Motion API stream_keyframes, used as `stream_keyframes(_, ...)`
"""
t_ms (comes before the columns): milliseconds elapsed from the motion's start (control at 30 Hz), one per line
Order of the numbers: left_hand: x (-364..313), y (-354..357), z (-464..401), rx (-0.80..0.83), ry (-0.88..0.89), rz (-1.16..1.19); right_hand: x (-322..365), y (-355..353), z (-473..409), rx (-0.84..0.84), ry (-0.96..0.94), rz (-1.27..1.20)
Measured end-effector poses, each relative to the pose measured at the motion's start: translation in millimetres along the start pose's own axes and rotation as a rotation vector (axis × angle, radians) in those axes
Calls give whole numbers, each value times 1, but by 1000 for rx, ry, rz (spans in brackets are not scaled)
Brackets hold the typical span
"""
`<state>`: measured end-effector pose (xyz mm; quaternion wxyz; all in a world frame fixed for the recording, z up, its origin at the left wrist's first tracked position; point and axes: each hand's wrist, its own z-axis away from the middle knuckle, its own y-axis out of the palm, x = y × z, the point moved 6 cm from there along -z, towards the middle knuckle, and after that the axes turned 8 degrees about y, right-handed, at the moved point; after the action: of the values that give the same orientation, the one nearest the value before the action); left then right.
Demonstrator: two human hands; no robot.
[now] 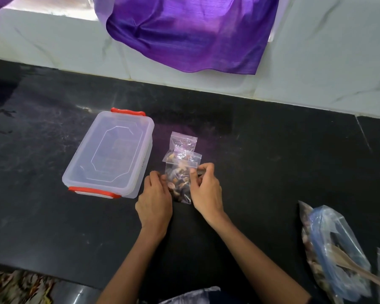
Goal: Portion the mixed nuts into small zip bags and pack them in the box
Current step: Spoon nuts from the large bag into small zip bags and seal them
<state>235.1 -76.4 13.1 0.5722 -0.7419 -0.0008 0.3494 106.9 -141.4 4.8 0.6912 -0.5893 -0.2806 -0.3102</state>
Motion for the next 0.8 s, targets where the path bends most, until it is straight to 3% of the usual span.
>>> stream_keyframes(200,-10,-23,21,-69,72,83,-15,-26,19,50,75,-96)
stream_keyframes(367,-44,-34,44,-66,200,155,-32,-78,45,-26,140,-207)
stream_keyframes(667,-125,-7,106,151,399,246,-102,-178,105,-336,260,-450)
stream_keyframes(800,-155,4,126,202,489,236,-129,-228,132,-524,281,-446)
